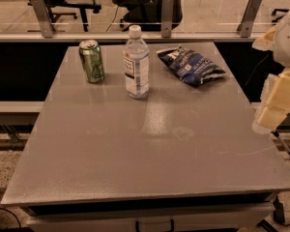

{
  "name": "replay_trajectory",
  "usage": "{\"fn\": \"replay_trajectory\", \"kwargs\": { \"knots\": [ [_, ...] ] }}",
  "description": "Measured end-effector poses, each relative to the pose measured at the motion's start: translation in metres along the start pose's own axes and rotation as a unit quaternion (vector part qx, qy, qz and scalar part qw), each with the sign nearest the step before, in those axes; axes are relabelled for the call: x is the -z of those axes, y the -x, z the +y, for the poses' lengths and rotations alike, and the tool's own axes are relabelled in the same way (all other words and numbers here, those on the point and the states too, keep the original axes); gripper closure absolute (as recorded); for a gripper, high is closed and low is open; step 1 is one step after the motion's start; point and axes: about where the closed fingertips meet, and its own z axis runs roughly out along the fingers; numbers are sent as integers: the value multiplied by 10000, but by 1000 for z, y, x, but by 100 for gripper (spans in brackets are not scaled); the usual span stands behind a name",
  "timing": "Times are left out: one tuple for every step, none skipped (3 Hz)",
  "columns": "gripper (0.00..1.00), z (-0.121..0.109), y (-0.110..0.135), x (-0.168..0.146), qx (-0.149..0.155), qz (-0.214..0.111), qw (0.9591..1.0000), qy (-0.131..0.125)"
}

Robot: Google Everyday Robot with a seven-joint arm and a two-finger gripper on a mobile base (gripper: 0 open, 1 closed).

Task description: Pick blue plastic bottle

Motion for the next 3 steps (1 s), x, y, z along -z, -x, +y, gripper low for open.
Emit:
{"fn": "replay_trajectory", "kwargs": {
  "knots": [
    [0,0,0,0,0,0,10000,-1],
    [0,-10,12,-6,27,-267,9996,43],
    [0,-28,36,-22,27,-734,9973,65]
  ]
}}
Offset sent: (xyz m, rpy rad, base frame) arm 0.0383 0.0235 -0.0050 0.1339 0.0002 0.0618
